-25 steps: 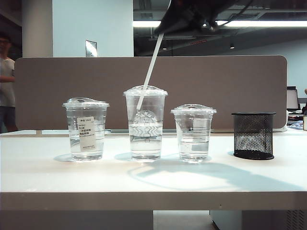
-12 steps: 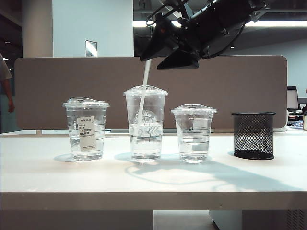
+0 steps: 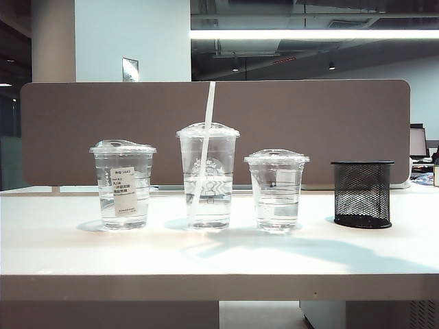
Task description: Pick up the straw and insert it into the large coffee cup.
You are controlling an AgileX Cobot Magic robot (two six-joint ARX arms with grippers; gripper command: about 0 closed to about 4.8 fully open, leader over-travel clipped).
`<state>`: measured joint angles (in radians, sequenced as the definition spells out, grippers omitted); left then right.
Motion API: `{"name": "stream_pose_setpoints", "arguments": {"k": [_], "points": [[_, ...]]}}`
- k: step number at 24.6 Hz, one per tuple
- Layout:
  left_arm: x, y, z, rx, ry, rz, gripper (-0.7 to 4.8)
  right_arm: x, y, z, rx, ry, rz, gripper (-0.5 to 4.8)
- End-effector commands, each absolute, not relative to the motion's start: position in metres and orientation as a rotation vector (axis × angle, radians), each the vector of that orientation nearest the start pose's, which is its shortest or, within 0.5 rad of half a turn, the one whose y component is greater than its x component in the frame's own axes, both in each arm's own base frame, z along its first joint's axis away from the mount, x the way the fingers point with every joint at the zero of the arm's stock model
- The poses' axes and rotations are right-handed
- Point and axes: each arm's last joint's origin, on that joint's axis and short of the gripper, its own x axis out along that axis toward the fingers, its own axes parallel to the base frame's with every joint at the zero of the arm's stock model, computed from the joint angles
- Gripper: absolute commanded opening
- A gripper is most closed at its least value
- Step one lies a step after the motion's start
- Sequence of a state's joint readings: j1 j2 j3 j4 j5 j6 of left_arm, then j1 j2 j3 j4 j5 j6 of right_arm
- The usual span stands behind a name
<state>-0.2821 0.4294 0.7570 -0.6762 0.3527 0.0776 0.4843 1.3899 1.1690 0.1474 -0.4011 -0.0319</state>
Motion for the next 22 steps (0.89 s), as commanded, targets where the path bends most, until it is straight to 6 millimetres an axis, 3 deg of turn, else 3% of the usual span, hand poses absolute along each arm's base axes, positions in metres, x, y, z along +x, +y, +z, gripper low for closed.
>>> {"name": "stream_pose_setpoints", "arguments": {"k": [1,4,6,11,13,16,22], "points": [[0.076,-0.033,0.319,0.059,0.312,-0.644,-0.04,0.257,0.148,0.383,-0.058,-0.002,0.88,-0.05],[0.077,-0.033,0.323,0.061,0.261,-0.641,-0.05,0.223,0.128,0.401,-0.1,-0.094,0.811,-0.05],[0.079,-0.033,0.327,0.063,0.208,-0.621,-0.05,0.2,0.114,0.401,-0.115,-0.135,0.732,-0.05],[0.091,-0.036,0.326,0.067,0.052,-0.596,-0.05,0.151,0.084,0.371,-0.095,-0.219,0.598,-0.05],[0.099,-0.038,0.315,0.031,0.002,-0.598,-0.05,0.137,0.075,0.353,-0.088,-0.239,0.564,-0.05],[0.113,-0.042,0.279,-0.066,-0.031,-0.598,-0.05,0.119,0.064,0.318,-0.085,-0.224,0.517,-0.05],[0.12,-0.044,0.22,-0.11,0.069,-0.591,-0.05,0.105,0.056,0.262,-0.085,-0.174,0.496,-0.05]]}}
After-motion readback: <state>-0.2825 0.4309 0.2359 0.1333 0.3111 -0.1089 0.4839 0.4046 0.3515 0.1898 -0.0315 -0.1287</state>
